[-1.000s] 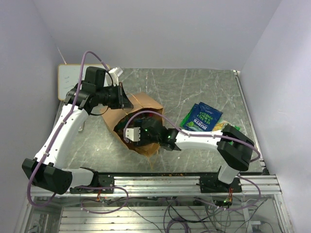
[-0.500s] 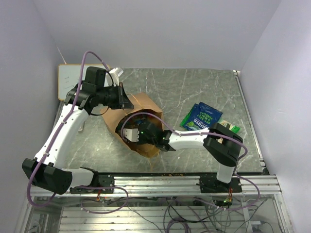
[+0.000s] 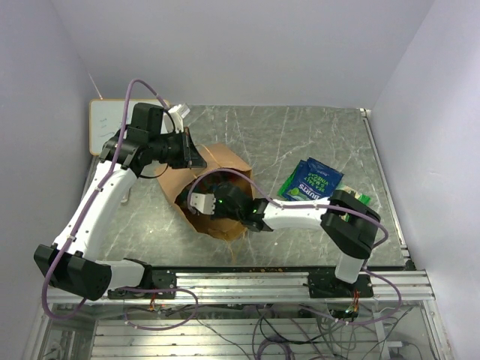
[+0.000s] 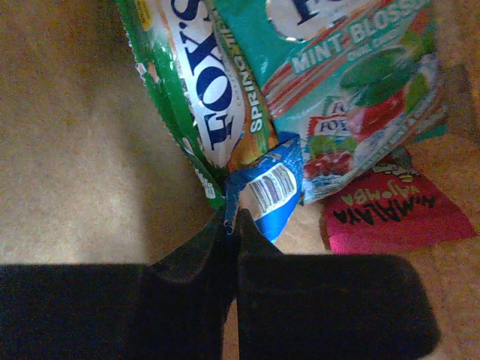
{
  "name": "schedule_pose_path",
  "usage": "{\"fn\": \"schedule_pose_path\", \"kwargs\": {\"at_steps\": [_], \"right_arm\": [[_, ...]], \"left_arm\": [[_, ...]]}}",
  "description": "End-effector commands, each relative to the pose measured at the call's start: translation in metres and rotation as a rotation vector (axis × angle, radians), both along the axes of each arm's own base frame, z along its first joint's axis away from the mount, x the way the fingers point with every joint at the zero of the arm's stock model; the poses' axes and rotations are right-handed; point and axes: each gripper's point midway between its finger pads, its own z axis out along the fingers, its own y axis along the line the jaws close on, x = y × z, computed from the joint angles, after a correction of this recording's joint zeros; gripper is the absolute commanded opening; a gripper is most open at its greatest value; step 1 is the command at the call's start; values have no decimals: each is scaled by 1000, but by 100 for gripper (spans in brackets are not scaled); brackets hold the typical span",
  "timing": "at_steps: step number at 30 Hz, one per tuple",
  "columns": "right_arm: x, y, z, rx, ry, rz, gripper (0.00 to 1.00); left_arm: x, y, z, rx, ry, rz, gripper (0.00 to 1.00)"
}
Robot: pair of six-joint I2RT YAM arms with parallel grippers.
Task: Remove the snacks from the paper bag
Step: Take out the snack from the paper bag.
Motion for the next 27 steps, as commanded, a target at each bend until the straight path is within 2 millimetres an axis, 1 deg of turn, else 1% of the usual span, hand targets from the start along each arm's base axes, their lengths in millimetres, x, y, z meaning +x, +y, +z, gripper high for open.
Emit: {"fn": "schedule_pose_path", "kwargs": {"at_steps": [1,2,6,7,9,11,16,20,22,24,25,27], "right_arm": [[-5,0,34,95,20,-6,0],[-8,-1,39,105,27,-4,0],[-22,-3,68,164,56,36,0],[-28,-10,64,154,74,38,0],[-37,-18,71,166,96,50,0],[-48,-24,85,196,112,72,0],[-77,-35,112,258,181,145,0],[-97,-51,138,300,220,176,0],[-107,-62,153,321,230,186,0],[-112,-74,173,353,219,176,0],[-115,-82,189,383,202,167,0],[-114,-97,212,425,174,119,0]], "left_arm": [[2,-3,8,-18,-29,-5,7],[3,-3,8,-17,-30,-4,7],[4,-4,6,-20,-22,0,7],[4,-4,5,-21,-20,2,7],[5,-4,5,-17,-17,3,7],[6,-4,4,-16,-14,7,7],[10,-5,5,-24,-14,27,7],[12,-5,4,-27,-10,42,7],[14,-4,3,-24,-9,51,7],[16,-4,2,-20,-5,57,7],[17,-4,2,-17,-2,62,7],[19,-5,3,-23,4,68,7]]}}
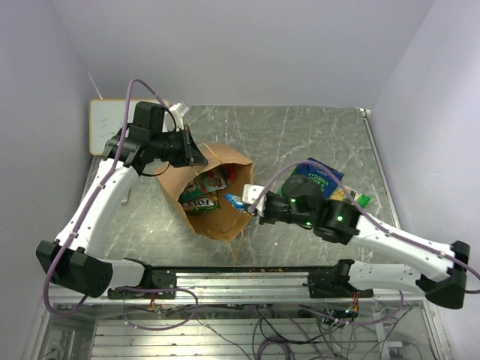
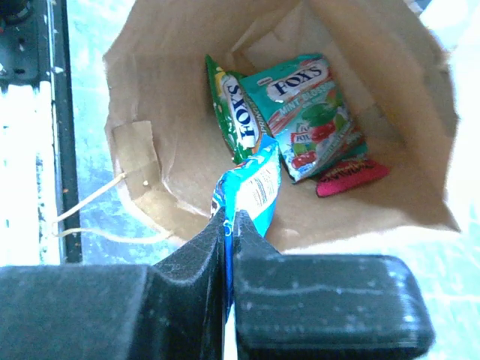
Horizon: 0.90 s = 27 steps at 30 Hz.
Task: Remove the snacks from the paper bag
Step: Take out the snack from the paper bag, then place the snack at the center of the board.
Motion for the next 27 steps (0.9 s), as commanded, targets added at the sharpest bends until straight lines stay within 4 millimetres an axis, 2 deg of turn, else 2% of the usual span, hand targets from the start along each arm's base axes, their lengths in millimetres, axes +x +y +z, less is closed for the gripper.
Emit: {"fn": "schedule_pose_path", "kwargs": {"at_steps": [1,6,10,13,16,19,21,23,25,27], "right_arm": [[-8,-32,55,88,5,-79,0],[0,-73,102,177,-36,-246,0],[22,-103,127,260,-94,-456,0],[39,-111,137,305,-152,-562,0],[62,-119,138,334,-198,-722,0],[89,-136,124,328,-254,-952,0],[111,-146,96,287,-264,-1070,0],[135,-159,72,305,-181,-1135,0],[154,-181,45,357,-79,-1242,0],[164,-204,23,405,-8,-1334,0]], "left_arm": [[12,-4,5,-10,-15,24,7],[15,-6,7,-24,-12,31,7],[16,-7,7,-29,-6,30,7],[17,-8,7,-31,-4,25,7],[19,-7,10,-14,-17,17,7],[21,-6,12,-3,-32,11,7],[20,-6,12,3,-39,4,7],[18,-7,12,-2,-45,-9,7],[17,-8,6,-13,-40,-15,7],[13,-11,5,-29,-29,-28,7]]}}
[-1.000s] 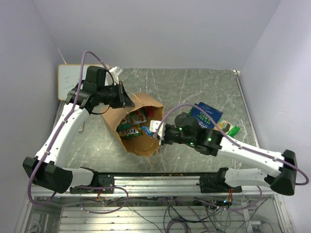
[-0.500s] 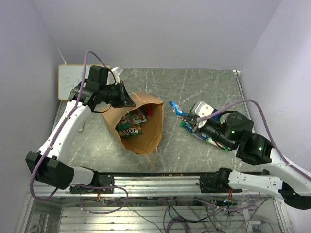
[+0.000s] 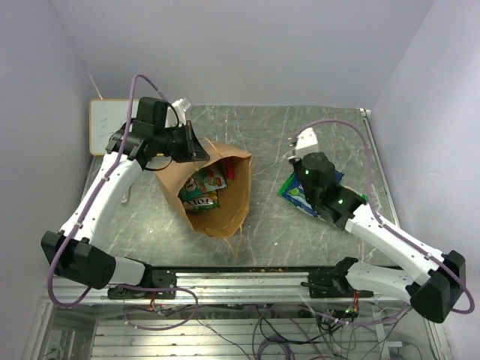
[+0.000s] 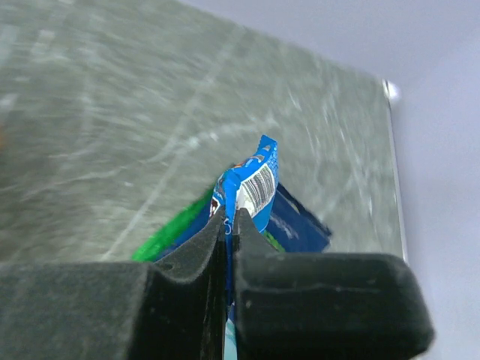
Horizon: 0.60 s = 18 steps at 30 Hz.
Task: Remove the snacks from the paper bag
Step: Place the snack at the center of the board.
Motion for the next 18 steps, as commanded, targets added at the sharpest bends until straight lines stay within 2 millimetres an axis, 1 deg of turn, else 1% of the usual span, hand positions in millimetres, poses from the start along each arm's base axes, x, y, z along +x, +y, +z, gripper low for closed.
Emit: {"fn": "schedule_pose_path", "kwargs": {"at_steps": [1,2,4,6,9,11,14,18], "right_arm": [[23,-53,-15,315,-7,-249,0],[23,-64,-22,358,-11,-294,0],[18,-80,-33,424,-30,-355,0],[12,-101,-48,484,-54,-436,0],[0,-137,-68,570,-91,-585,0],[-9,-153,-77,595,-116,-644,0],[-17,-169,-85,625,-140,-694,0],[-20,-177,-103,671,-132,-708,0]], "left_arm": [[-6,-7,5,-33,-29,-49,7],[-9,-8,6,-37,-20,-60,7],[-11,-7,7,-36,-28,-73,7],[-12,-6,5,-26,-34,-78,7],[-12,-6,2,-17,-31,-89,7],[-12,-6,3,-11,-36,-91,7],[-12,-5,6,2,-50,-96,7],[-15,-9,1,-13,-37,-107,7]]}}
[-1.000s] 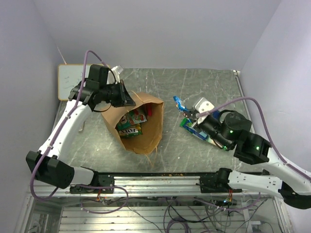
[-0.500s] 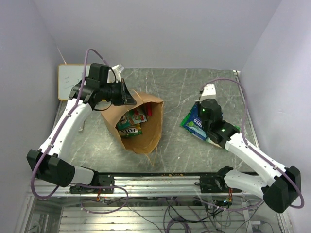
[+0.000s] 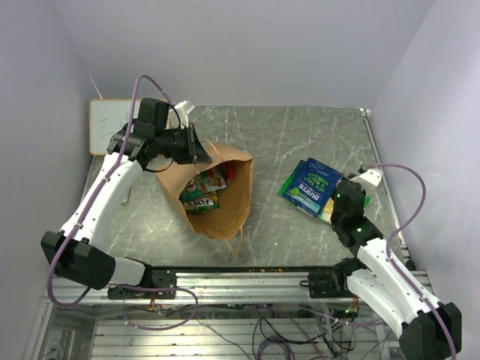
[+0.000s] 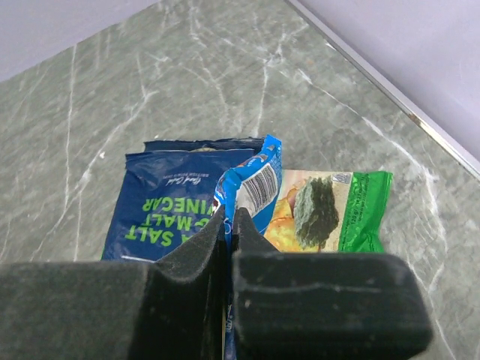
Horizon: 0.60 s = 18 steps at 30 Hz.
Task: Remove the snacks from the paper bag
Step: Place the snack at the center of the board.
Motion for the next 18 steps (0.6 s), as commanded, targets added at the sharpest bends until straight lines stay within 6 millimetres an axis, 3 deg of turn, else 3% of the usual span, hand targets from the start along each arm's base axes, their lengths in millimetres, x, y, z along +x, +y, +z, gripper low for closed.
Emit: {"fn": "schedule_pose_path", "kwargs": {"at_steps": [1,14,18], "right_arm": [[2,-9,-3,113,-92,-57,0],[-1,-1,-63,294,8,-57,0],[-9,1,-80,337,117,-94,0]], "left_arm": [[-8,-5,3,-17,-23,-42,7],[-10,-5,5,-18,-35,-43,7],[-10,-4,6,-17,-40,-43,7]]}}
